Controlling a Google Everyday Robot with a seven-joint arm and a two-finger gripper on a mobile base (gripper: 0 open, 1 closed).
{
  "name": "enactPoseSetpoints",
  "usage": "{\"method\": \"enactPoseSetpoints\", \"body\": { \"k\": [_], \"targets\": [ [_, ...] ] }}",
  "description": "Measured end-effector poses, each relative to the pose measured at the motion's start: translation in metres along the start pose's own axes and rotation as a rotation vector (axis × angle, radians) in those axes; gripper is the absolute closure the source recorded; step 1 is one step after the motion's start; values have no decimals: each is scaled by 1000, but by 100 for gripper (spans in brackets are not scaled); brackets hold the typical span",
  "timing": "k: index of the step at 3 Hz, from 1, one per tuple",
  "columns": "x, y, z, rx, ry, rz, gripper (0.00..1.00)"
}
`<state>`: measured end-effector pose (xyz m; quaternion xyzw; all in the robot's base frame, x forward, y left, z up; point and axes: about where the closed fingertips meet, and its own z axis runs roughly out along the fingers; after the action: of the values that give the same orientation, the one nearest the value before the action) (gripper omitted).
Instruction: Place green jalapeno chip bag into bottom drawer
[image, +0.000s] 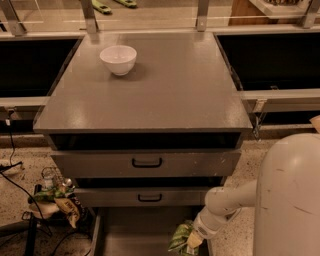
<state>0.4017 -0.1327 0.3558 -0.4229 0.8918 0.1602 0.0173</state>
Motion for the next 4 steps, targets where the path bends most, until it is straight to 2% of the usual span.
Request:
{"method": "enactPoseSetpoints", "body": {
  "k": [2,3,4],
  "targets": [
    [-18,-11,43,-61,-29,23,100],
    [-18,-12,44,-61,-30,24,100],
    [-16,-13,55,-51,-44,51,100]
  ]
}}
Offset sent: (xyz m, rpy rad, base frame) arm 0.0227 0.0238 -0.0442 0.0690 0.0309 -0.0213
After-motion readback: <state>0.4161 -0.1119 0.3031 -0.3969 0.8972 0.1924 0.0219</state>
